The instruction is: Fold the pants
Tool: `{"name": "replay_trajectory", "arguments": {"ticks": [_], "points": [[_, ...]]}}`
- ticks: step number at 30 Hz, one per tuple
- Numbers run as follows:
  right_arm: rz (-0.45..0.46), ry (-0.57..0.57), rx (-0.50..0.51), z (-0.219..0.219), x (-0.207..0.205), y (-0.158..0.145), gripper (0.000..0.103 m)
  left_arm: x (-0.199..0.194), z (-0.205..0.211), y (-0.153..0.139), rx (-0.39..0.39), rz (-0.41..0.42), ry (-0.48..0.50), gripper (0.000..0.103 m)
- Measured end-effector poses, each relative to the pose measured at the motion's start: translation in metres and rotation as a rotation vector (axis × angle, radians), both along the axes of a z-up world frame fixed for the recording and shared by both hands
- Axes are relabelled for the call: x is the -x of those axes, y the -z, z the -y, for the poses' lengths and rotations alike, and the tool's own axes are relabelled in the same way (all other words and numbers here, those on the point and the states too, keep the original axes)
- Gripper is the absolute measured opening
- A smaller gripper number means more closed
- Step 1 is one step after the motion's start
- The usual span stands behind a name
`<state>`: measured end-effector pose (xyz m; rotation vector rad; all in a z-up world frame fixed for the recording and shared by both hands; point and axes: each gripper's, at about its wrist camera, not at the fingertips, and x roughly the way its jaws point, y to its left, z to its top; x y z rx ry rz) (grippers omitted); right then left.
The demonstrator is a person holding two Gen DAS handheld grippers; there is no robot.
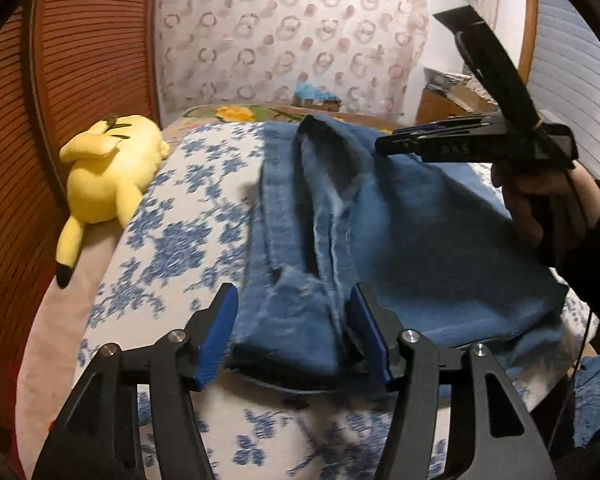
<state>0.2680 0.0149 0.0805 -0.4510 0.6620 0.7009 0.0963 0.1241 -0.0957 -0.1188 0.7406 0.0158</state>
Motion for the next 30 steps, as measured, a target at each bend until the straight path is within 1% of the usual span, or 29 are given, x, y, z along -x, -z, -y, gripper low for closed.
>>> {"name": "replay_trajectory", "arguments": {"ticks": [5,8,13,17,20,22,24,27,30], "points": [[-0.026,-0.083,-0.005,-0.023,0.011,0.005,0.031,0.003,-0.015,0.005,0.011,-0.015,-0.037,0.06],[-0.044,-0.097,-0.022,-0.022,0.012,0.007,0.031,0.004,-0.017,0.002,0.012,-0.009,-0.036,0.06],[-0.054,-0.073,-0.071,-0.001,0.008,0.002,0.031,0.007,-0.013,-0.005,0.013,0.012,-0.029,0.06],[-0.039,-0.038,-0.127,0.024,0.025,-0.007,0.031,0.01,-0.008,-0.015,0.009,0.038,-0.019,0.06],[-0.001,0.02,-0.178,0.052,0.044,-0.012,0.031,0.014,-0.005,-0.025,0.002,0.065,-0.016,0.06],[0.017,0.051,-0.195,0.069,0.057,-0.013,0.037,0.018,-0.002,-0.033,0.003,0.087,-0.006,0.06],[0.032,0.087,-0.206,0.087,0.069,-0.011,0.046,0.018,0.002,-0.039,0.002,0.101,0.004,0.06],[0.018,0.144,-0.231,0.114,0.082,-0.005,0.053,0.018,0.013,-0.045,0.003,0.116,0.027,0.06],[-0.005,0.197,-0.251,0.139,0.095,0.004,0.055,0.015,0.024,-0.047,0.007,0.12,0.05,0.06]]}}
